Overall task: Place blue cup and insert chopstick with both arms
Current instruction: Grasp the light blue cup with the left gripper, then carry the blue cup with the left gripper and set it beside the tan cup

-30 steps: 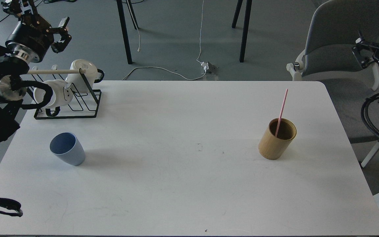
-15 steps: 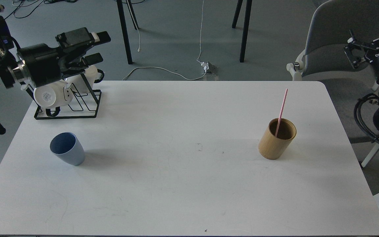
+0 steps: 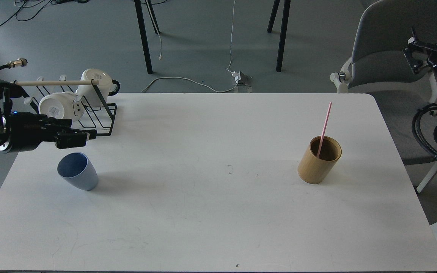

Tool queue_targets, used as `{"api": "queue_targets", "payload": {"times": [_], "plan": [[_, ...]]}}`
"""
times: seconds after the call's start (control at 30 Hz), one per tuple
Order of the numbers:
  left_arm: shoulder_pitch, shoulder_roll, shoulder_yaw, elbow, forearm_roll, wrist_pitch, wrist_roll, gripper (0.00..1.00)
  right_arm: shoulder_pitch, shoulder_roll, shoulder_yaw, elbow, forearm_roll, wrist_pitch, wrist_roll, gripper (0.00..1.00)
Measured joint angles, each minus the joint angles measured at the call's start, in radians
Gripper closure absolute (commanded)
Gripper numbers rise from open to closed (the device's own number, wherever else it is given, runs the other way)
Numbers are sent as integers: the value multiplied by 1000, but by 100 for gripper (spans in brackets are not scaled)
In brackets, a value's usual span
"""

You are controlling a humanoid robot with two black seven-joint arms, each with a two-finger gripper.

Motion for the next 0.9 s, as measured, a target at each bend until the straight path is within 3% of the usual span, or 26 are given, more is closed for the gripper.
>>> {"api": "queue_targets", "payload": {"times": [0.1,0.23,0.6,0.7,0.83,0.9], "plan": [[6,-7,68,48,30,55,0,34,-1,0,0,0,0,0,0,1],[10,-23,126,115,51,124,-1,38,-1,-1,7,1,0,0,0,1],[22,-109,137,231,55,138,-17,53,0,-7,15,1,0,0,0,1],[31,-138,138,273,55,137,-38,63,0,-13,14,0,0,0,0,1],[35,-154,139,312,55,132,-57,87,-1,-15,14,-2,0,0,0,1],[35,-157,139,316,55,126,-82,91,-1,-15,15,-2,0,0,0,1]]}}
